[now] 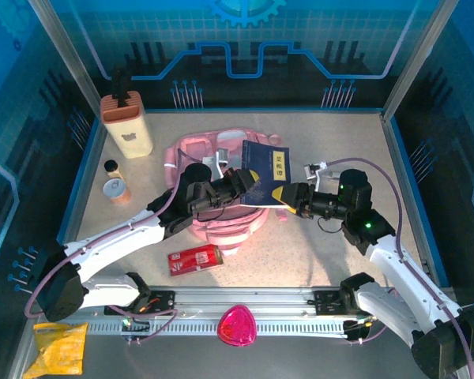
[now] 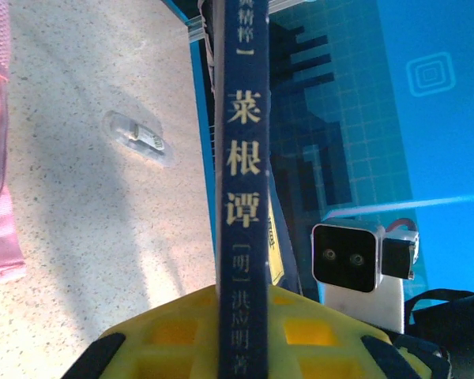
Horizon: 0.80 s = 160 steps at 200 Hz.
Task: Pack books, pencil case, and school supplies into a backpack
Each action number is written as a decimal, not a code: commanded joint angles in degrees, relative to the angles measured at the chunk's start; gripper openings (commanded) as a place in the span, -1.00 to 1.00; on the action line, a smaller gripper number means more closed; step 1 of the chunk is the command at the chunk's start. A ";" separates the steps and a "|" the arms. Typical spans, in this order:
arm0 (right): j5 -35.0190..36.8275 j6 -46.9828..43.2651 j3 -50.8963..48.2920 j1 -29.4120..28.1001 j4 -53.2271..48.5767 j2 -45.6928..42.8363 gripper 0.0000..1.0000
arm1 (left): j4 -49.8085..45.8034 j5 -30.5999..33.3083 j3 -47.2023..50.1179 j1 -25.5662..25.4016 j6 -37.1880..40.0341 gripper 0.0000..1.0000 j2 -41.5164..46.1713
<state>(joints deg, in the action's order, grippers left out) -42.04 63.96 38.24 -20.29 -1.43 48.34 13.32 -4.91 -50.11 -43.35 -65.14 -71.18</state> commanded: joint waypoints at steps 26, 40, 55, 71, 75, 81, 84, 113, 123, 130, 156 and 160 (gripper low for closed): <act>-1.21 -2.00 -0.69 -0.12 0.58 0.52 -0.48 | -4.54 2.48 0.40 -0.38 4.00 -1.00 1.83; -0.88 -2.68 -0.24 0.08 -0.52 0.73 -0.66 | -5.41 2.80 0.34 -0.35 4.52 -1.00 2.07; -0.76 -3.58 0.15 0.34 -1.38 0.79 -0.84 | -6.83 2.47 0.04 -0.38 5.66 -0.89 2.22; 0.00 -5.52 0.87 1.06 -4.73 0.71 -1.00 | -10.74 2.23 -1.01 -0.34 7.70 -0.57 2.63; 0.24 -6.14 1.09 1.32 -5.78 0.58 -1.00 | -11.64 2.19 -1.24 -0.35 8.40 -0.46 2.86; 0.48 -7.10 1.22 1.67 -6.97 0.25 -1.00 | -13.30 2.20 -1.43 -0.33 9.66 -0.30 3.58; 0.66 -7.63 1.25 1.90 -7.53 0.07 -1.00 | -14.32 2.33 -1.65 -0.33 10.81 -0.23 4.03; 4.01 -14.73 2.55 4.70 -18.60 -2.18 -1.00 | -33.59 6.59 -8.08 0.07 23.59 0.13 5.69; 4.79 -16.48 2.62 5.87 -21.13 -3.36 -1.00 | -40.04 8.81 -10.88 0.09 28.99 0.22 5.70; 5.56 -17.71 2.63 6.52 -22.96 -4.38 -1.00 | -43.65 10.26 -12.46 0.03 32.34 0.28 5.56; 8.62 -21.79 2.70 9.00 -30.27 -6.94 -1.00 | -51.55 15.20 -16.04 0.26 44.12 0.41 3.64; 9.23 -22.29 2.72 9.23 -31.35 -7.20 -1.00 | -52.61 16.11 -16.57 0.29 45.47 0.43 3.09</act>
<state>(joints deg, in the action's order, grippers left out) -36.16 48.69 38.30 -13.02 -23.92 43.70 -25.08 4.34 -63.35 -43.44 -34.96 -67.13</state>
